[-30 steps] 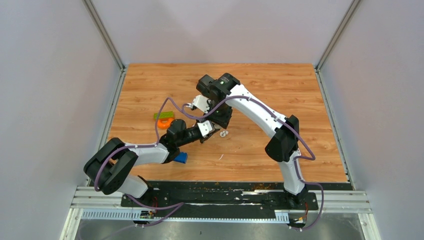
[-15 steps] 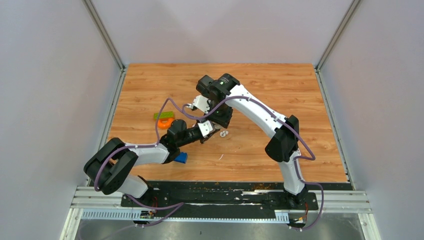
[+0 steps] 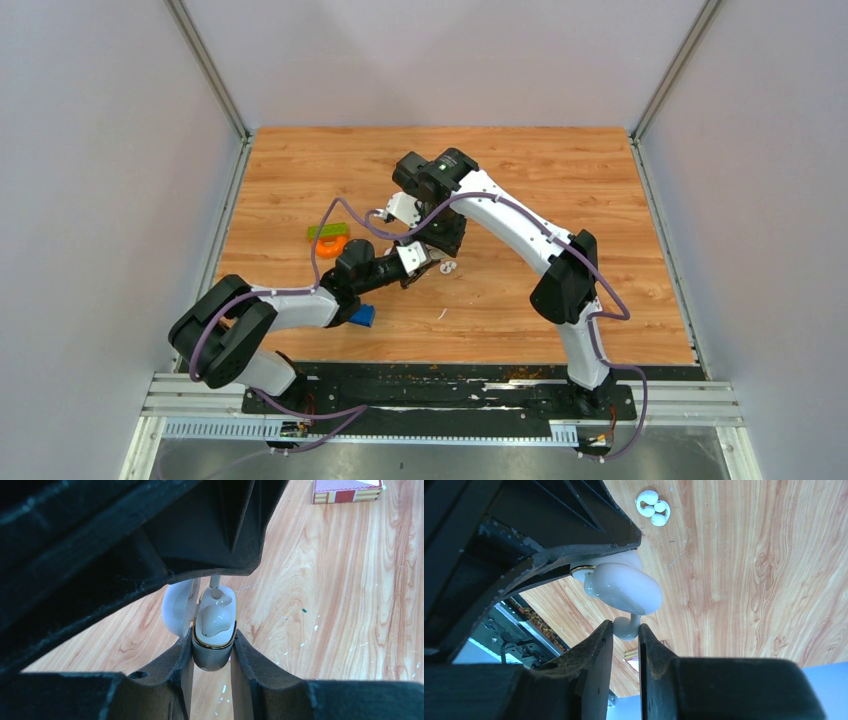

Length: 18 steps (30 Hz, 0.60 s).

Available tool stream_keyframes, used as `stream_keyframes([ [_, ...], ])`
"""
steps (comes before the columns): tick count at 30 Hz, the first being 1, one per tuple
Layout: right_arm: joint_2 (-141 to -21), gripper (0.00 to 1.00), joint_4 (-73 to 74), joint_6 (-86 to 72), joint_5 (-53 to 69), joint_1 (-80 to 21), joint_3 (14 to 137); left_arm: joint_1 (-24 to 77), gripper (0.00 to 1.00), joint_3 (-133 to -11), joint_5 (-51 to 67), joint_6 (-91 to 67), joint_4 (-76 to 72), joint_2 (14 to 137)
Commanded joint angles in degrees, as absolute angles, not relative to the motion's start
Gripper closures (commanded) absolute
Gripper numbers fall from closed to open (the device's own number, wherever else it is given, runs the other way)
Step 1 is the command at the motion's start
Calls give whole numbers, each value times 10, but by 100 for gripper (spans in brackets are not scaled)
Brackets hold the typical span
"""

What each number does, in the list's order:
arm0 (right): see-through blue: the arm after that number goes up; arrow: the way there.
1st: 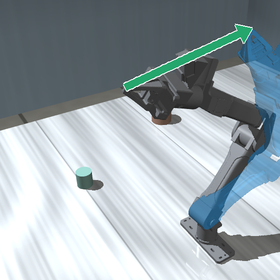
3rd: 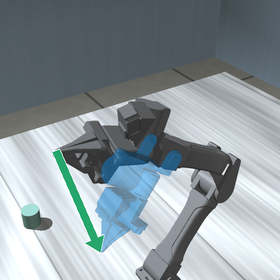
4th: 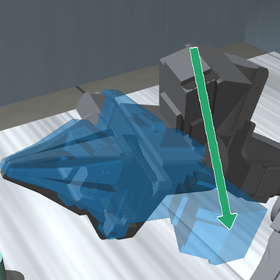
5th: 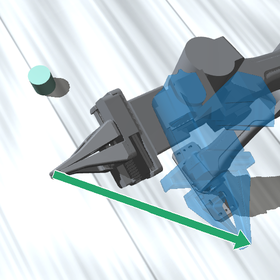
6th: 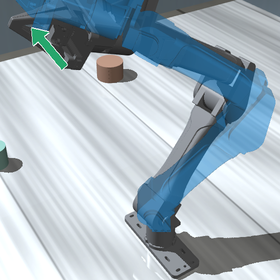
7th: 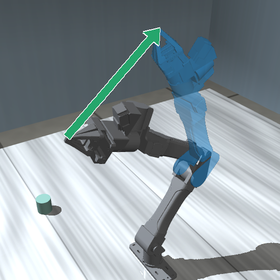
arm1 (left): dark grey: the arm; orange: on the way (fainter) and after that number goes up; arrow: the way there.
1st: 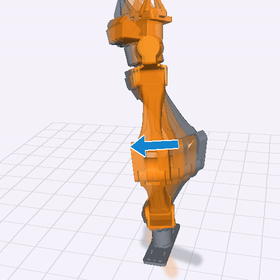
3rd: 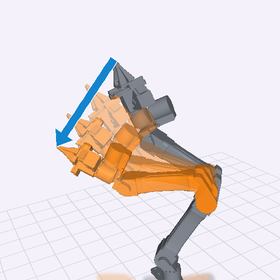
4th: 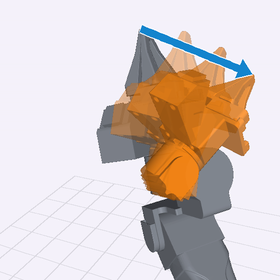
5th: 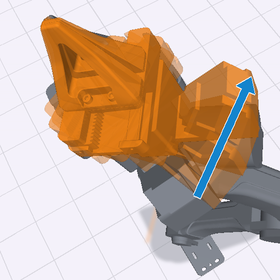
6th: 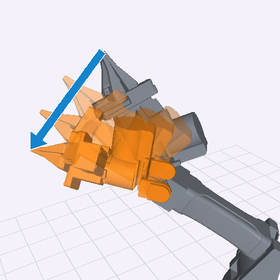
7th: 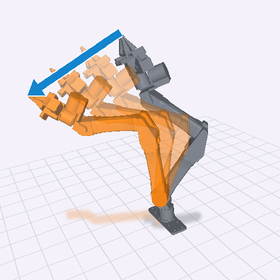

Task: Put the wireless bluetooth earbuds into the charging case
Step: Place the earbud in the charging case.

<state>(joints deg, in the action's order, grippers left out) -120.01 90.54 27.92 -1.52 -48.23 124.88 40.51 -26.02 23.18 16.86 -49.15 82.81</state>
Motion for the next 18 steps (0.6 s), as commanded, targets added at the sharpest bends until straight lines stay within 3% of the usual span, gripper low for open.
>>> stream_keyframes([
  [1, -1213, 82, 898, 272, -10, -493, 1265, 414, 92, -292, 234, 148, -535, 834],
  [18, -1213, 81, 892, 264, -20, -486, 1227, 418, 92, -294, 226, 138, -554, 839],
])
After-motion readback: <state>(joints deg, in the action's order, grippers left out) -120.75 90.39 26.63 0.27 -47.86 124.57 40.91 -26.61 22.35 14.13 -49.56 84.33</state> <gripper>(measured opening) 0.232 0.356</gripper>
